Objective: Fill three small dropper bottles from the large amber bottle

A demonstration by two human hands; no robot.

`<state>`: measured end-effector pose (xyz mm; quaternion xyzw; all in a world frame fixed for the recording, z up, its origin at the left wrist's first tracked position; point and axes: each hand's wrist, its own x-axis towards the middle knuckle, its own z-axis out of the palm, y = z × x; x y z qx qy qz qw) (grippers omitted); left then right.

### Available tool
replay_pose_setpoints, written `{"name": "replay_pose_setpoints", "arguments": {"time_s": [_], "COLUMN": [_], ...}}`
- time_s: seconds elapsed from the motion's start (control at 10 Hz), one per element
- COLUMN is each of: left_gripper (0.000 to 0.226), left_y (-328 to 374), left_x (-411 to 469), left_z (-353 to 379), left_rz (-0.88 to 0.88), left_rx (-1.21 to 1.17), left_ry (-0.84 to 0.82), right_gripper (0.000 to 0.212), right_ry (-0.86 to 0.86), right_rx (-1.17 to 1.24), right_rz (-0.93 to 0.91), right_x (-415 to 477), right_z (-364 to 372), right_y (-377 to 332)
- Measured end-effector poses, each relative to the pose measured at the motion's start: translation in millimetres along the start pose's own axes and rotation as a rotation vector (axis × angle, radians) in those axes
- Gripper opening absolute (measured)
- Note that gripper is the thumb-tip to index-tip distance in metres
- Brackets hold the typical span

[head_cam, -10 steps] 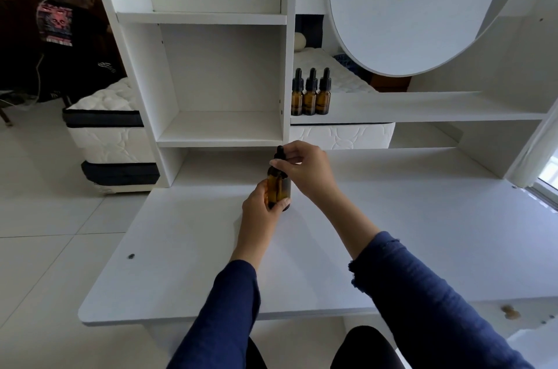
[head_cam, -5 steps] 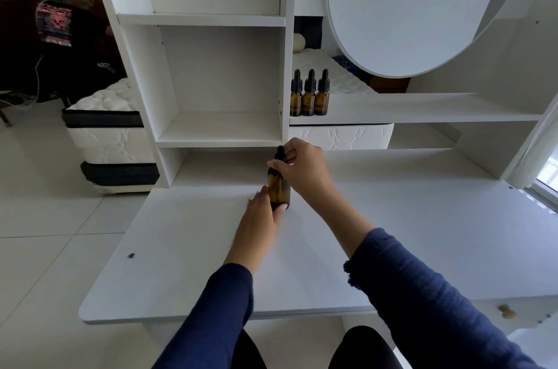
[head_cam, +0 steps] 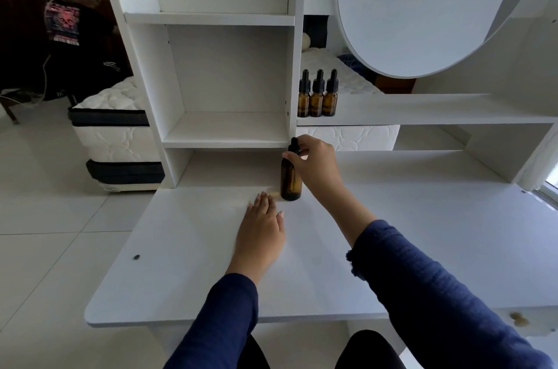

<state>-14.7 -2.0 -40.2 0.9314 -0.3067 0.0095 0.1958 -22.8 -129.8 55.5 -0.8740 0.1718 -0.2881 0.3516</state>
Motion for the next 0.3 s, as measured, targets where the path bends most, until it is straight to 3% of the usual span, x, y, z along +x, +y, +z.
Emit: {"name": "replay_pose_setpoints", "arguments": {"time_s": [0.3], "left_gripper": [0.050], "left_y": [0.6], "left_x": [-0.1], "left_z": [-2.6], "left_rz": [0.003], "left_rx": [-0.046], "left_ry": [0.009], "right_gripper": [0.038], "right_ry": [0.031], "right_rx": [0.055], "right_rz": [-0.030], "right_x": [-12.9], "right_z": [1.4], "right_y": [2.4]}}
